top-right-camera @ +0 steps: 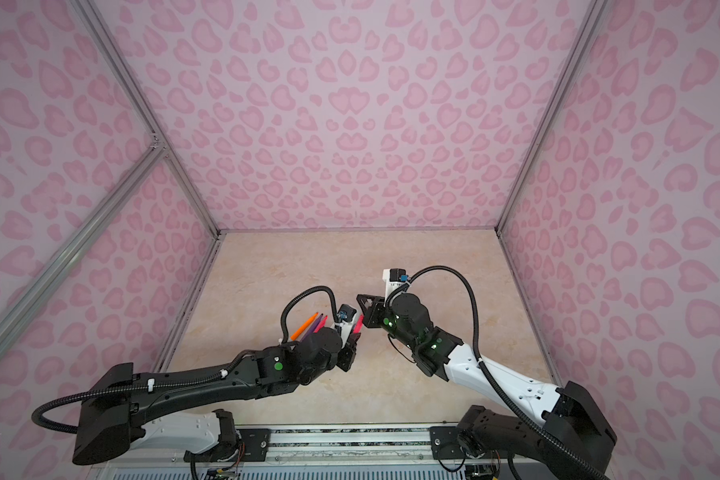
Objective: Insert the pens into the pen caps
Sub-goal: 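Press the cap down onto the marker with the right gripper while the left holds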
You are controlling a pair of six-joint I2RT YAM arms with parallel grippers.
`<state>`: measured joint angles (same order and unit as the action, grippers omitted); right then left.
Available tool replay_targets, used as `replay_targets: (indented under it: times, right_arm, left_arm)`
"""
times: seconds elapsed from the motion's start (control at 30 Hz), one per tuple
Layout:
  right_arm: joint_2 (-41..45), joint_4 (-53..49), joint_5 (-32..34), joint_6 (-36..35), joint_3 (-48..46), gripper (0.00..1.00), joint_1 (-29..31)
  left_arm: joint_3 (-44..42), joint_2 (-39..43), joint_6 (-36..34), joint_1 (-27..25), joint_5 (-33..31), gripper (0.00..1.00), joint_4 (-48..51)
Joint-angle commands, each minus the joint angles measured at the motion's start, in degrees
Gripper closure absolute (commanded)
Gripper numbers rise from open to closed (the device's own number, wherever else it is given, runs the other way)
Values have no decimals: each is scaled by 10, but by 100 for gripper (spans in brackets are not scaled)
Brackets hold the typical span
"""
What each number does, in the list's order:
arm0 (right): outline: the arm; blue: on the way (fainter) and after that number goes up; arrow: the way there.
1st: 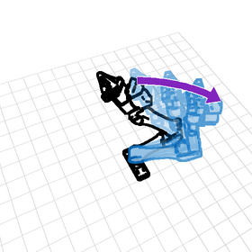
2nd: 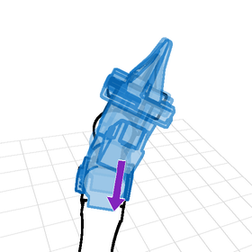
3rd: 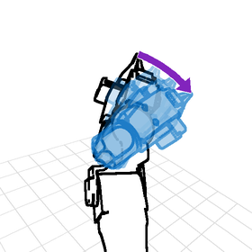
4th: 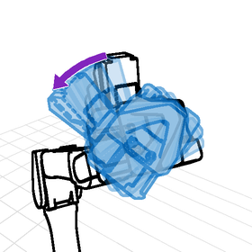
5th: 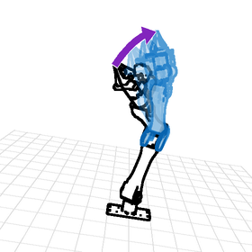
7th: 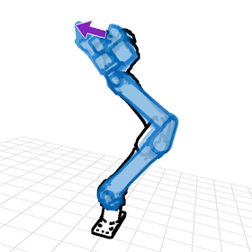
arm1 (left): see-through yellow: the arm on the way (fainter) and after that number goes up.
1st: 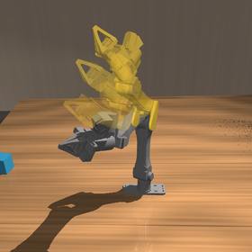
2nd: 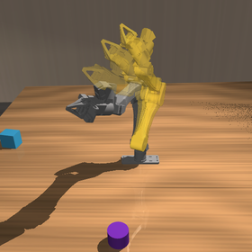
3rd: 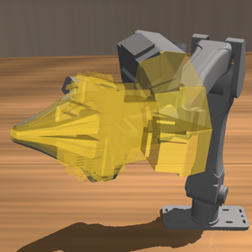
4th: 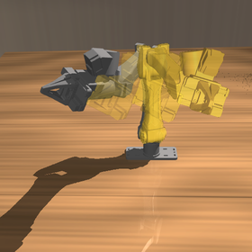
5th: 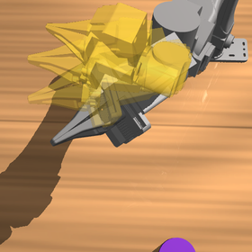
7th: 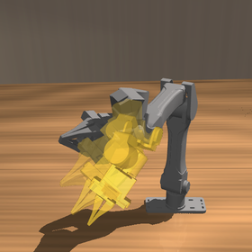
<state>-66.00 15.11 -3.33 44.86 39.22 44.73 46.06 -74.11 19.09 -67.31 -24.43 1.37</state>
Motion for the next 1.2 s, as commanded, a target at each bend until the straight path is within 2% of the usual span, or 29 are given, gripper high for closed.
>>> replay_targets:
  times: [0.0,0.17,0.3,0.37,0.53,0.67,0.97,1.17]
  right_arm:
    - [-9,-9,-10,-7,2,97,1]
    - [-24,3,-32,0,0,100,5]
    - [-35,41,-28,19,-20,100,26]
    - [-42,61,-23,23,-28,100,44]
    - [-47,71,16,27,-36,100,90]
    - [-30,130,33,29,-73,100,117]
    - [-4,188,23,30,-107,100,120]
    - [6,183,31,33,-112,100,120]
  left_arm:
    - [8,14,2,3,12,96,-10]
    - [-18,47,14,38,93,96,-36]
    - [-32,62,31,79,176,96,-51]
    - [-37,63,36,88,197,96,-59]
    - [-45,65,40,98,228,96,-75]
    - [-64,76,53,116,278,96,-109]
    - [-96,114,58,130,342,96,-165]
    - [-109,129,67,137,345,96,-180]
